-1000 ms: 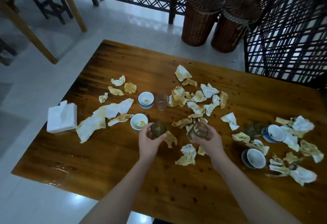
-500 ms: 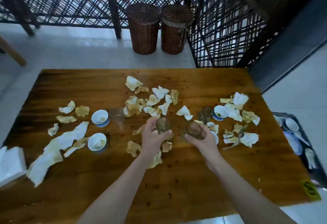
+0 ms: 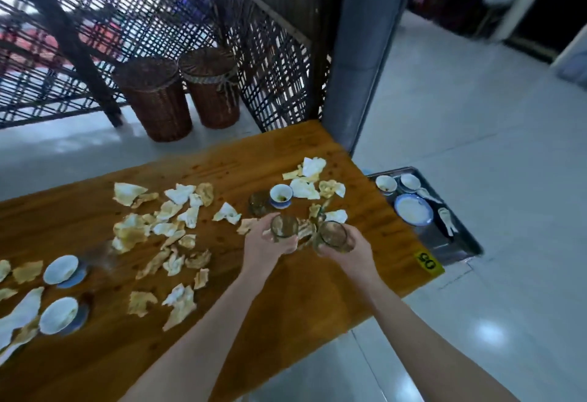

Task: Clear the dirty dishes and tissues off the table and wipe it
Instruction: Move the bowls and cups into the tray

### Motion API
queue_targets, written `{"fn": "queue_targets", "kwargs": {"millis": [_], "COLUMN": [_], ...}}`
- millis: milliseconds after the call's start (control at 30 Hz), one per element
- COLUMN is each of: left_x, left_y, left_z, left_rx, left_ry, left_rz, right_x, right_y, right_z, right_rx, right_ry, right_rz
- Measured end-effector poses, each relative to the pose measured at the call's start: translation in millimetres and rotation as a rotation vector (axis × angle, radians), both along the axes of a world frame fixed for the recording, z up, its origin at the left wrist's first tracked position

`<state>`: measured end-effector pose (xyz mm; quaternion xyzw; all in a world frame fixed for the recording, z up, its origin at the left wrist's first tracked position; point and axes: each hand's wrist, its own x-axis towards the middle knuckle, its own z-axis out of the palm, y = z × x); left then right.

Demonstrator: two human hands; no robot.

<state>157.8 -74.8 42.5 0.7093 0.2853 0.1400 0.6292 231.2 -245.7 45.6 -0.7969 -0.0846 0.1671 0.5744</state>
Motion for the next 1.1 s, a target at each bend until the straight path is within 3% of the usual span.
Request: {"fn": "queue_targets", "kwargs": {"millis": [333, 633, 1100], "left_x": [42.1, 89.4, 238.4], "left_y": [-109.4, -188.2, -268.4], "left_z": [10.4, 7.2, -34.5], "left_rx": [-0.003, -0.066, -0.151], "left_ry": [0.072, 0.07, 0.11], "left_rz": [-0.023, -0.094, -0.312], "right_x": [36.9, 74.0, 181.3], "right_y": [-115.8, -197.7, -299.6], "right_z": [1.1, -8.3, -31.4], "right_rx": [0.032, 0.091, 0.162], "right_ry": [-0.003, 0.161, 0.199], "right_rz": [-0.037, -0.127, -0.423]}}
